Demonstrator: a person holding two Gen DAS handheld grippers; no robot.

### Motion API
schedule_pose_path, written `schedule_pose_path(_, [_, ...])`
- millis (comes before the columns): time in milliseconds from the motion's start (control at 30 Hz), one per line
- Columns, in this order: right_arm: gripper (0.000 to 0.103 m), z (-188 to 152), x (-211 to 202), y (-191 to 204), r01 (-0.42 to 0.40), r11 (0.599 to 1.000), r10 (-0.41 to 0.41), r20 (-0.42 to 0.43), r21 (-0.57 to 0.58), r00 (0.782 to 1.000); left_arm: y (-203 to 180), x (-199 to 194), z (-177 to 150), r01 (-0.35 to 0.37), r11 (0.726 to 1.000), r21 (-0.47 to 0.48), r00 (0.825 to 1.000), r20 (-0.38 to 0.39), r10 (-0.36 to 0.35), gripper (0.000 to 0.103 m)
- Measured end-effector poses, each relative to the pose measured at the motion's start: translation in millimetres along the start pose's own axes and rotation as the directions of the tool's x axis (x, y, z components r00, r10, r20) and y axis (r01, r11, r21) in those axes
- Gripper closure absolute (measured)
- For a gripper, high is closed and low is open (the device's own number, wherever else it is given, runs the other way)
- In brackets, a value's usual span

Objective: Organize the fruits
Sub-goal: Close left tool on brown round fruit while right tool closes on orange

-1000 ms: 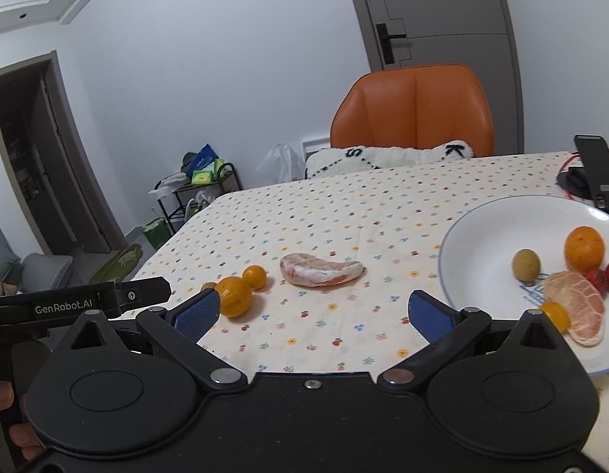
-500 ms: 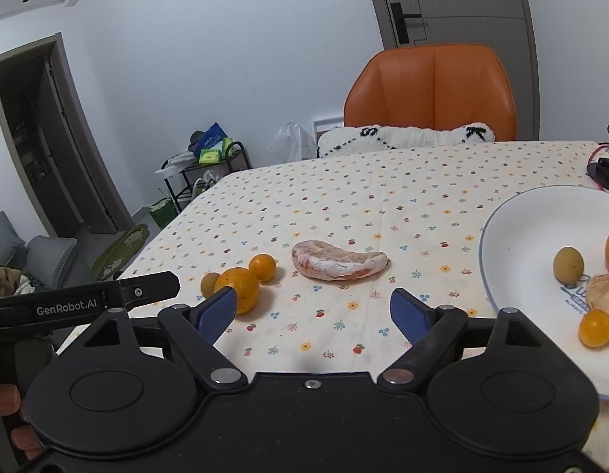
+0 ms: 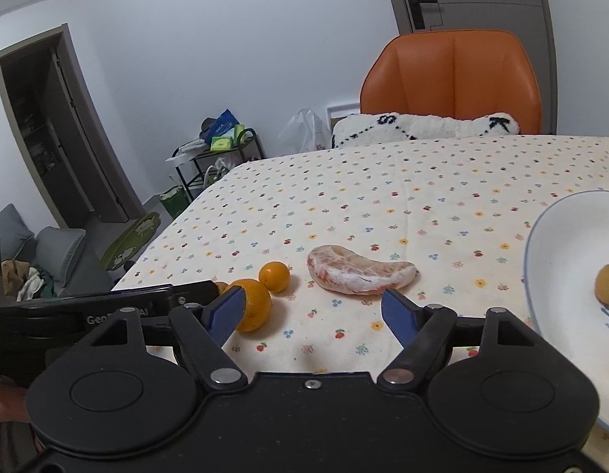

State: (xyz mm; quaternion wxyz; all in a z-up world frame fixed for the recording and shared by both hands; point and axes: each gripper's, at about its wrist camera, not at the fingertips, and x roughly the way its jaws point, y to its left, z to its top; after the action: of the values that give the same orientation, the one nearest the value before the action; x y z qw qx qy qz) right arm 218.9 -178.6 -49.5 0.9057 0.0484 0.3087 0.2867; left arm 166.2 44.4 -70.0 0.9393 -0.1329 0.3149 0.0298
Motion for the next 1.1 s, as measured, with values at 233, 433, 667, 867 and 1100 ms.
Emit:
schedule_pose_path(233, [0.033, 4, 10, 7, -0.032, 0.999, 0.032, -0.016, -0.002, 0.999, -2, 9, 4, 0.024, 1.000, 0.013, 1.000, 0.007, -0.024, 0.065])
schedule_pose_path(433, [0.039, 4, 19, 16, -0.057, 0.998, 0.057, -0.032, -0.011, 0.998, -1, 18, -2, 0.051, 0.999, 0.014, 0.998, -0.034, -0.051, 0.080])
schedule_pose_path(667, [0.042, 2, 29, 21, -0.071, 0.997, 0.071, -0.056, 0.000, 0.996, 8, 13, -2, 0.057, 0.998, -0.007, 0.998, -0.035, -0.058, 0.081])
schedule_pose_path(867, [0.065, -2, 42, 30, -0.077, 0.997, 0.075, -0.088, -0.029, 0.993, 19, 3, -1, 0.038, 0.999, -0.020, 0.999, -0.023, -0.038, 0.081])
schedule_pose_path(1100, [0.067, -4, 27, 35, -0.067, 0.996, 0.064, -0.056, -0.056, 0.996, 16, -7, 2, 0.026, 1.000, -0.016, 1.000, -0.005, -0.026, 0.081])
